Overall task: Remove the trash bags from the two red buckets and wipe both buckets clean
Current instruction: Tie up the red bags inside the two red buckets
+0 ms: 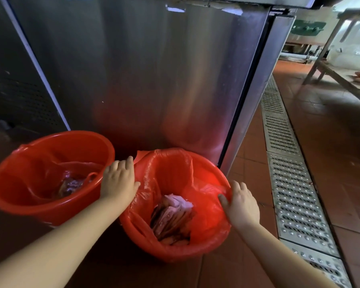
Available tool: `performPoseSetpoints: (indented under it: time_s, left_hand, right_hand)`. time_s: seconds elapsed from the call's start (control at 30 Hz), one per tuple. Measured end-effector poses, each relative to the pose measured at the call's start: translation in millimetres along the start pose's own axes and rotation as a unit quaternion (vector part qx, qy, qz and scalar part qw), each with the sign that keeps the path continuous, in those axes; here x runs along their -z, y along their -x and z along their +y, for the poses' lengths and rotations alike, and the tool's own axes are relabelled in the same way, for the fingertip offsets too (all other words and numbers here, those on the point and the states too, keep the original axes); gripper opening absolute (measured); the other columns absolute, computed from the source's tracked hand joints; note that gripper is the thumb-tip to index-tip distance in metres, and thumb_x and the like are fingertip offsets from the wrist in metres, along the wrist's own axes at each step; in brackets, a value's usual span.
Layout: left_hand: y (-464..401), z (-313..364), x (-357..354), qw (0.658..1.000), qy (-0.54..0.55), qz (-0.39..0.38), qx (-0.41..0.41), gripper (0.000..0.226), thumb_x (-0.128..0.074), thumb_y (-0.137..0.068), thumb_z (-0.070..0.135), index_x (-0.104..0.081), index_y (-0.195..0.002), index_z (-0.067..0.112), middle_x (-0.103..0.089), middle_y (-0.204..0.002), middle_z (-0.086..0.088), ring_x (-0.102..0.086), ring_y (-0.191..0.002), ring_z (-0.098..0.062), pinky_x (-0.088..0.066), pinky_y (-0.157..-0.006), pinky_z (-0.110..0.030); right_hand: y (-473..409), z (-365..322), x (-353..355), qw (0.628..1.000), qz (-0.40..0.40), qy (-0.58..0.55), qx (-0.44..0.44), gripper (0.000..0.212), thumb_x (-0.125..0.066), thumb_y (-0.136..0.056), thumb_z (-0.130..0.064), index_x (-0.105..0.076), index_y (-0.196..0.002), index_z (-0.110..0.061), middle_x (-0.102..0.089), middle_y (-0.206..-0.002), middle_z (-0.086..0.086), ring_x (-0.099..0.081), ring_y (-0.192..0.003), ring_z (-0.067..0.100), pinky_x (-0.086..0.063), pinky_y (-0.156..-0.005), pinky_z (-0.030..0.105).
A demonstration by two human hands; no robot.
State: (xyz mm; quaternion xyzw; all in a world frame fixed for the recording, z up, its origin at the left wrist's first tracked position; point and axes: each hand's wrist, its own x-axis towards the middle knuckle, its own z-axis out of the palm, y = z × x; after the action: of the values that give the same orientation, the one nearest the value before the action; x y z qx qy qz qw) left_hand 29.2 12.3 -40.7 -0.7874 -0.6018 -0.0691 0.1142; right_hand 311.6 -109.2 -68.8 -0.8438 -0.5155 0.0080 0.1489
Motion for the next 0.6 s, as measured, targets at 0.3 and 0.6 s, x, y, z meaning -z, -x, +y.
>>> performPoseSetpoints:
  time_s: [0.3,0.6]
  left_hand:
    - [-21,-10,-3,0.994,0.072,-0.055,0.056,0.083,-0.075,-0.075,0.039,-0.034,-0.141,0.01,-0.047,-0.139,-0.012,-0.044,-0.125,-0.032,-0.041,-0.096,-0.041]
    - [-25,-14,1,0.979,0.197,0.003,0.046,0.011,-0.067,-0.082,0.02,-0.07,-0.092,0.015,-0.064,-0.102,-0.01,-0.056,-0.1,-0.032,-0.047,-0.078,-0.04]
  right_hand:
    - [-6,7,25,0.988,-0.027,-0.098,-0.114,0.022,-0.062,-0.083,-0.039,-0.053,-0.072,-0.022,-0.064,-0.076,0.002,-0.062,-0.081,0.029,-0.036,-0.057,0.027]
    - [-21,-27,65,0.865,-0.001,-0.469,-0.18,0.037,-0.069,-0.079,-0.022,-0.046,-0.049,-0.018,-0.051,-0.038,-0.006,-0.045,-0.034,0.007,-0.034,-0.036,0.017]
